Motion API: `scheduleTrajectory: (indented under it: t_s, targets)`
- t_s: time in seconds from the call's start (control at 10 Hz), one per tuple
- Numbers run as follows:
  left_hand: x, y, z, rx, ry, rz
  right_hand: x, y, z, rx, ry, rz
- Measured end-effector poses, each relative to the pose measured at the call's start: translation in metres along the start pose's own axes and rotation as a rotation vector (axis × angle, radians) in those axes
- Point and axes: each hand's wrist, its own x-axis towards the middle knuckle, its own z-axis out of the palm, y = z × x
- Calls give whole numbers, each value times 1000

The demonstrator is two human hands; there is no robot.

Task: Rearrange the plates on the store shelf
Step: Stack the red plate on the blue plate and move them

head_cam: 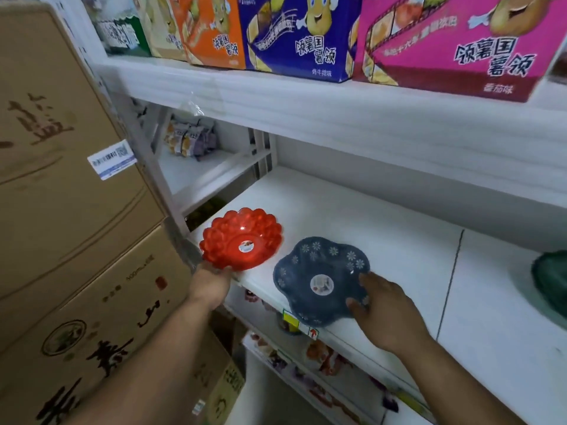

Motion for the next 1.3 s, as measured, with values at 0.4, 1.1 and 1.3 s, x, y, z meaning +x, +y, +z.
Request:
scheduleTrajectory:
  t_s: [0.4, 1.1, 1.3]
  targets:
    - [111, -20, 1, -535, -94, -390, 21, -5, 40, 408, 183, 690]
    - [64, 57, 34, -337, -645, 30, 16, -14, 48, 915, 243, 924]
    - [64, 46, 59, -304, -650, 62, 12, -20, 44, 975, 324, 897]
